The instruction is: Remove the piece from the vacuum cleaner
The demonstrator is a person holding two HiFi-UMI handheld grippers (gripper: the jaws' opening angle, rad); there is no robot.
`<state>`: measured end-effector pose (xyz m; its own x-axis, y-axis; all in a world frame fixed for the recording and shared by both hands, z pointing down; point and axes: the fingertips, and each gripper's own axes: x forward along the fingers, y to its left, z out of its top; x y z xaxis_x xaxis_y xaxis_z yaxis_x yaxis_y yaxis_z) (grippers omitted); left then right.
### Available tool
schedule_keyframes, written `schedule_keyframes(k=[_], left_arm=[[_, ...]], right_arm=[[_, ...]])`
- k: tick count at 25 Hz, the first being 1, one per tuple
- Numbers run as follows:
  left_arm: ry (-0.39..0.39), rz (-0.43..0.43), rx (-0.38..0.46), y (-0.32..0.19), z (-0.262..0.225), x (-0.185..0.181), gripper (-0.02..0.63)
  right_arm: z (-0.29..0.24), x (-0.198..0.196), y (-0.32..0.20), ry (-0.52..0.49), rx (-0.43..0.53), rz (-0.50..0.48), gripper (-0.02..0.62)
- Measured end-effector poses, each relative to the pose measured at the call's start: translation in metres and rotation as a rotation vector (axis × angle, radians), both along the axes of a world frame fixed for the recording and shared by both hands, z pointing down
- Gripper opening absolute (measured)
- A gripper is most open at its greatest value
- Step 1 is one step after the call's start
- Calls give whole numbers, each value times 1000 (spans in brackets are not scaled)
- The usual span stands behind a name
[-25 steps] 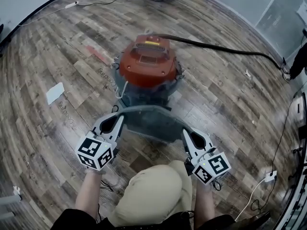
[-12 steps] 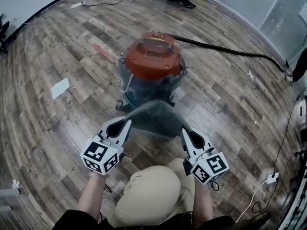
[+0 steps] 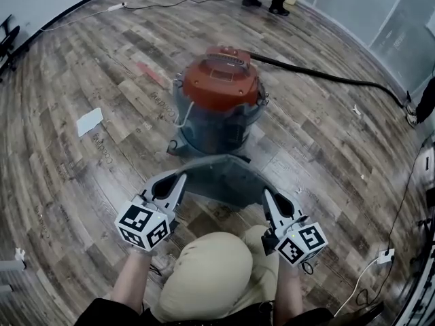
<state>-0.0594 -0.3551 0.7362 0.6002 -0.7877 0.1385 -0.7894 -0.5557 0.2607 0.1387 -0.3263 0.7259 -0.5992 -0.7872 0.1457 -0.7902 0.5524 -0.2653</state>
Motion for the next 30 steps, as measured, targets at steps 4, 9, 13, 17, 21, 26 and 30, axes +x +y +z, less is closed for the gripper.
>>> schedule_keyframes(k=[4,9,13,17,21,26,30], left_arm=[[43,-31,22,-2,-6,4,23],[94,-53,62,-6,-23,4,190],[17,-24,100,-6,-27,13,189],[-19,-8,112,-6,-28,23,63],[-51,12,114,-2,-26,29,8],[-58,20,105,2,-22,31,8],[-50,29,94,4,-19,34,8]], right_arm=[[-4,2,-3,-25,19,22,31],[-8,8,-3,-55,19,15,226],[-17,20,-4,-86,49,64,232],[-21,17,-3,-93,59,38,137],[-19,7,-1,-37,66,11,11],[-16,-1,3,78,100,-7,11],[-11,-3,5,95,84,-14,11]])
